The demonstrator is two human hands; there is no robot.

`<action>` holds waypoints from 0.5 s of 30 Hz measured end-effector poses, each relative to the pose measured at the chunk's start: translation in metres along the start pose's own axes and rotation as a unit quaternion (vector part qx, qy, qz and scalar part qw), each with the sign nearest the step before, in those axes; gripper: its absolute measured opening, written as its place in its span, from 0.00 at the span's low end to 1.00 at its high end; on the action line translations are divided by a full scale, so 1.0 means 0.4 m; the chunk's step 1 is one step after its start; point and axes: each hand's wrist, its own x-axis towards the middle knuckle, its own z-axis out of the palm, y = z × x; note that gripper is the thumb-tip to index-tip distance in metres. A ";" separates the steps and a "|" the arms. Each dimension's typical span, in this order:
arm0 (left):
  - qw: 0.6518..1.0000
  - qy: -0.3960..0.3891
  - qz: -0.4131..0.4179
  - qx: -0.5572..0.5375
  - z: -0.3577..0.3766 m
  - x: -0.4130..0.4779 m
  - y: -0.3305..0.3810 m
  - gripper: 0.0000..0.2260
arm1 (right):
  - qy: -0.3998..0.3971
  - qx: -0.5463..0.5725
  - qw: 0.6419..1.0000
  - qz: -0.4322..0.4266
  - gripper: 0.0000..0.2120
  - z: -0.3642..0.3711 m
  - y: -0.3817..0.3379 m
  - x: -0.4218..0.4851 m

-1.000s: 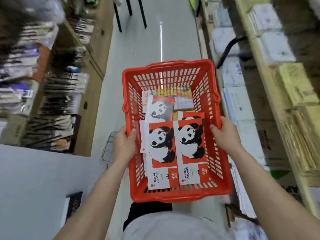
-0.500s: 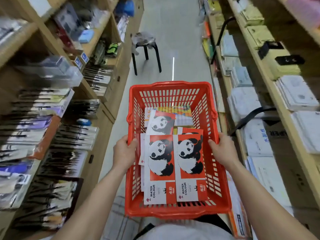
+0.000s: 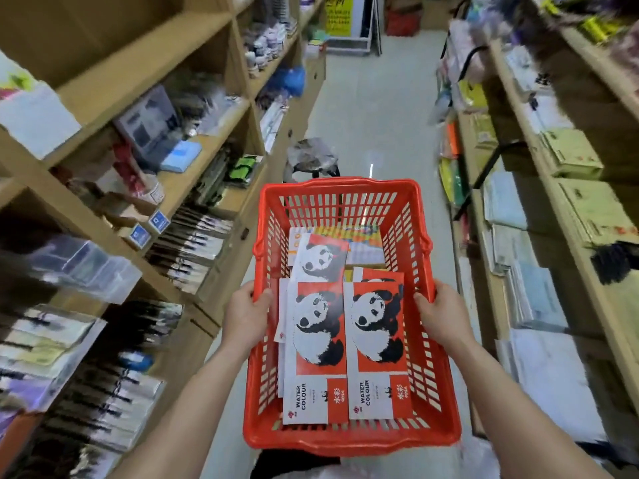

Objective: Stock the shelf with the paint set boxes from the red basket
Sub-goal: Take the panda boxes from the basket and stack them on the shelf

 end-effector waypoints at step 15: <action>0.999 -0.007 0.011 0.040 0.174 1.084 0.416 0.09 | 0.022 0.004 1.000 0.012 0.08 0.137 -0.443 1.051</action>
